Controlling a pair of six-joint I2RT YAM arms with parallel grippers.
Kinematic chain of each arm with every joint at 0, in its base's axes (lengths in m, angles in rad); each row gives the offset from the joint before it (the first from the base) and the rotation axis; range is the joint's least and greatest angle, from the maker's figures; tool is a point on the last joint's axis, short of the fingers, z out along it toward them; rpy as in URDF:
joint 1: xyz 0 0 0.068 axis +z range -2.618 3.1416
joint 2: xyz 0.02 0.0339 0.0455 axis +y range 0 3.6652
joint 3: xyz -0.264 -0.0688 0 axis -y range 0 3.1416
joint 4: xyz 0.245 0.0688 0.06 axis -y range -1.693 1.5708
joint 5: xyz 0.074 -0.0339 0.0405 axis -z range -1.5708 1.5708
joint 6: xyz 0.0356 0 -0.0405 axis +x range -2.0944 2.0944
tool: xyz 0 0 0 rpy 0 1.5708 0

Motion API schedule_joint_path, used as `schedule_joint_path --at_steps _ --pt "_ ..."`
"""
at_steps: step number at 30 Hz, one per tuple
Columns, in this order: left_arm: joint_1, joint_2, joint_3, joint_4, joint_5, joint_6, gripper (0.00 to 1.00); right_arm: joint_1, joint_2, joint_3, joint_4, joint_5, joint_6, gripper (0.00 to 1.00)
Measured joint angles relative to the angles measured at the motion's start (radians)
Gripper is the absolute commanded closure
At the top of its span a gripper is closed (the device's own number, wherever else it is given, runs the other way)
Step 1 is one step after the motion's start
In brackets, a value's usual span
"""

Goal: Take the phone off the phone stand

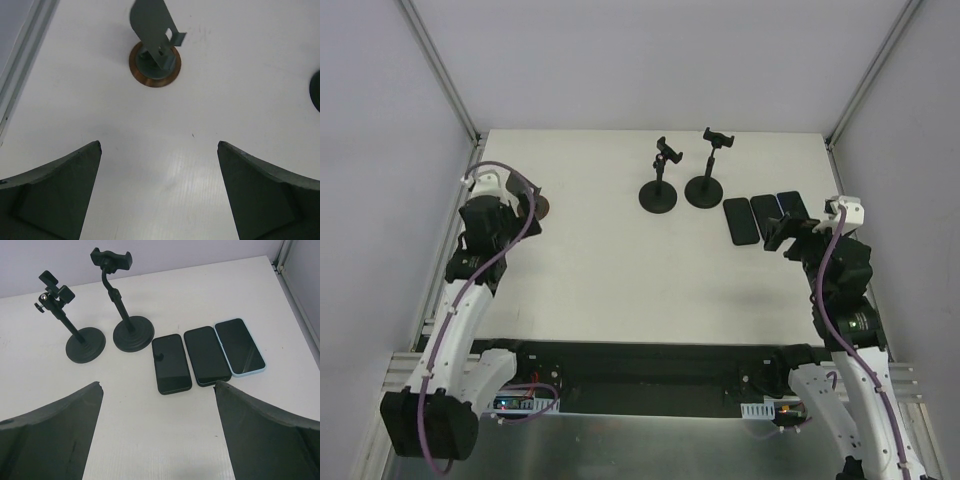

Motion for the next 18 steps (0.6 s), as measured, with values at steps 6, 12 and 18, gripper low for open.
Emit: schedule_joint_path --at_steps 6,12,18 --pt "0.178 0.219 0.093 0.109 0.1 -0.045 0.08 0.0 -0.097 -0.068 0.006 0.013 -0.003 0.04" --pt "0.277 0.428 0.146 0.238 0.224 -0.107 0.15 0.0 -0.147 -0.117 0.011 0.028 -0.008 0.04" --pt "0.372 0.61 0.188 0.355 0.372 -0.16 0.31 0.0 -0.147 -0.132 0.012 0.032 -0.008 0.04"
